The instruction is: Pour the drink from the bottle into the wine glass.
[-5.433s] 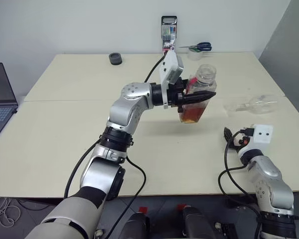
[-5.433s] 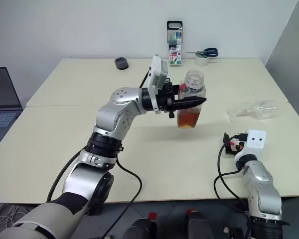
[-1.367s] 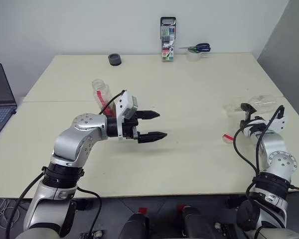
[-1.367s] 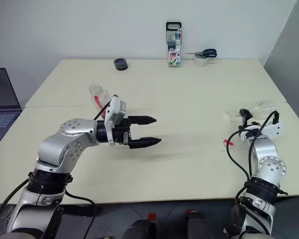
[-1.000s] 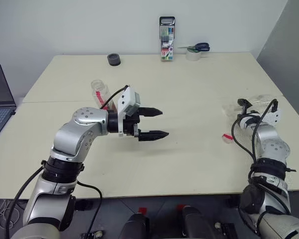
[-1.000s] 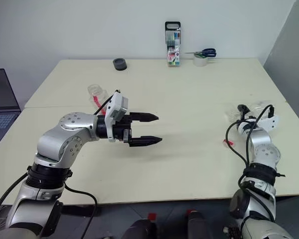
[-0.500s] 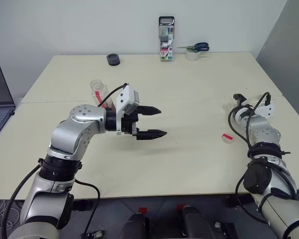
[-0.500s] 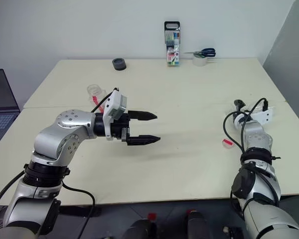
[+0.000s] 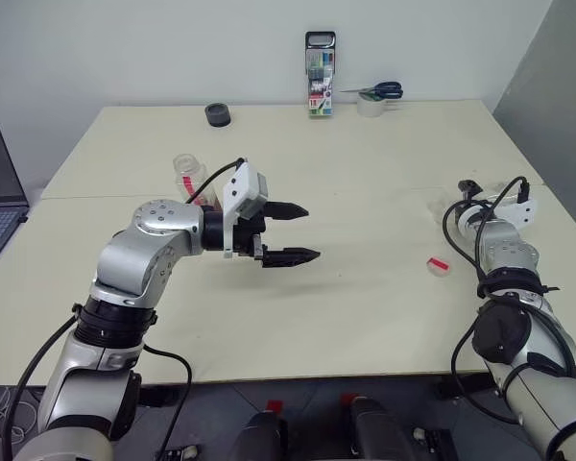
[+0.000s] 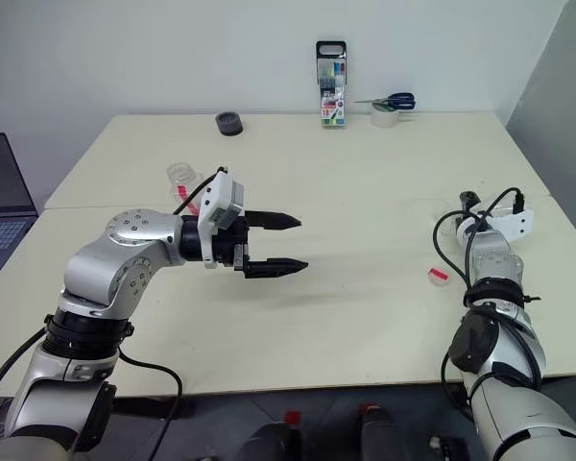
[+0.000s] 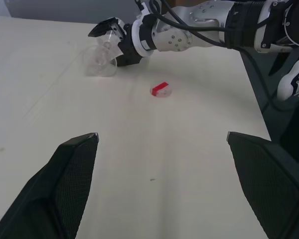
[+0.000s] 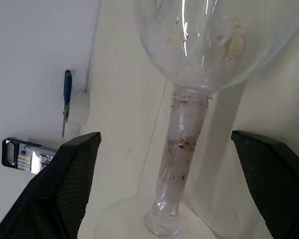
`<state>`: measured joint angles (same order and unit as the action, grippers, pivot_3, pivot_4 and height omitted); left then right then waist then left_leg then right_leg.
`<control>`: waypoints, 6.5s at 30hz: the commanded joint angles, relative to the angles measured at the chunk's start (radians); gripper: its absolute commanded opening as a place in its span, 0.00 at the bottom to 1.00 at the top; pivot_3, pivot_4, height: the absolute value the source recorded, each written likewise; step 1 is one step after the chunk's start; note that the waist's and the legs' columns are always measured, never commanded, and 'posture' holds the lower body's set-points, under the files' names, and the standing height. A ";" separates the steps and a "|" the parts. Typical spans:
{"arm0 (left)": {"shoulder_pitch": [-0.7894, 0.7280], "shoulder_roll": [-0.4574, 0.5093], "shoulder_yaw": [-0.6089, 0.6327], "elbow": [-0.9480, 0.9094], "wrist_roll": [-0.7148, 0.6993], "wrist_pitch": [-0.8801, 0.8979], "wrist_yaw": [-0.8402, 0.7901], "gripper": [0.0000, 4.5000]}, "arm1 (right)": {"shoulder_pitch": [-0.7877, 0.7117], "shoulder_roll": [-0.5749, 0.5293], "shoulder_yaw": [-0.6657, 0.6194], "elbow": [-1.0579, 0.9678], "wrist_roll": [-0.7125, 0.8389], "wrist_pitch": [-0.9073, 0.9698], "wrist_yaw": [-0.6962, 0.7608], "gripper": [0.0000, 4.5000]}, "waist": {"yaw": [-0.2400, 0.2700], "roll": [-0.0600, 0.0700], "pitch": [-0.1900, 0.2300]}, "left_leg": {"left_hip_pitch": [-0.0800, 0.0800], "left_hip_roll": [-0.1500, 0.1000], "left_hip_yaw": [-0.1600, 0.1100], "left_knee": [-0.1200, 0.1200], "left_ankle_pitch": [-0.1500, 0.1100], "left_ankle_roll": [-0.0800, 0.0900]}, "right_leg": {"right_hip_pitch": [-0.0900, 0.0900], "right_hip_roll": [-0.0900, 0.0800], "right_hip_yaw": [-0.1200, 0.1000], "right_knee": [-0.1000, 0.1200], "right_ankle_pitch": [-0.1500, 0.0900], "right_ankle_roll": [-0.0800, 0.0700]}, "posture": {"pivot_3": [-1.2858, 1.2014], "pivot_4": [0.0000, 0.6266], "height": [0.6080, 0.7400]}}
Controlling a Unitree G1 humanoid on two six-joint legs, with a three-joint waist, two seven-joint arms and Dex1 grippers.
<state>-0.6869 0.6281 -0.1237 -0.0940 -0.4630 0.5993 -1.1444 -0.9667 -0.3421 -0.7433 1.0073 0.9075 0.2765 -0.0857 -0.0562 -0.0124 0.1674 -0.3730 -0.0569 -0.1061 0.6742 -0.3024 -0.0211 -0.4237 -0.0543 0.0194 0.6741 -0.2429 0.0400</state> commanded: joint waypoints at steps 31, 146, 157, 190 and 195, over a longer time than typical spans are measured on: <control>0.016 0.028 0.043 -0.079 -0.006 0.011 0.051 1.00 | 0.261 0.130 0.636 -0.414 -0.756 -0.412 0.214 0.03 | -0.002 0.006 0.004 | 0.000 -0.001 0.000 -0.002 0.003 -0.005 | -0.002 0.000 0.001 -0.001 0.000 0.000 | 0.52 0.24 1.00; 0.558 -0.036 0.432 -0.384 0.013 0.018 0.743 1.00 | 0.528 0.153 0.808 -0.610 -0.848 -0.537 0.749 1.00 | 0.031 0.002 0.002 | 0.008 -0.001 -0.004 -0.012 0.003 -0.006 | 0.006 -0.001 -0.001 -0.012 0.000 0.000 | 0.52 0.24 1.00; 0.496 -0.158 0.407 -0.166 0.178 -0.117 0.904 1.00 | 0.564 -0.186 0.697 -1.436 -0.369 0.273 0.856 1.00 | 0.027 0.002 0.002 | 0.008 0.004 -0.004 -0.012 0.002 -0.007 | 0.005 -0.001 -0.002 -0.011 0.000 -0.001 | 0.52 0.24 1.00; 0.097 -0.235 0.268 0.470 0.290 -0.479 0.780 1.00 | 0.581 -0.316 0.490 -1.716 0.034 0.636 0.505 1.00 | 0.053 -0.003 0.002 | 0.005 0.001 -0.003 -0.011 0.002 -0.006 | 0.005 -0.001 -0.004 -0.014 0.000 0.000 | 0.52 0.24 1.00; 0.017 -0.232 0.275 0.648 0.319 -0.586 0.792 1.00 | 0.558 -0.331 0.495 -1.720 0.064 0.652 0.464 1.00 | 0.053 -0.004 0.003 | 0.005 0.001 -0.003 -0.011 0.002 -0.006 | 0.005 -0.001 -0.004 -0.014 0.000 0.000 | 0.52 0.24 1.00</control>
<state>-0.6395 0.3890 0.1420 0.5356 -0.1541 0.0630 -0.3584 -0.3874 -0.6604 -0.2253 -0.6783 0.9446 0.9293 0.3901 -0.0034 -0.0166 0.1700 -0.3678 -0.0563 -0.1096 0.6628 -0.3002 -0.0276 -0.4188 -0.0555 0.0158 0.6600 -0.2425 0.0399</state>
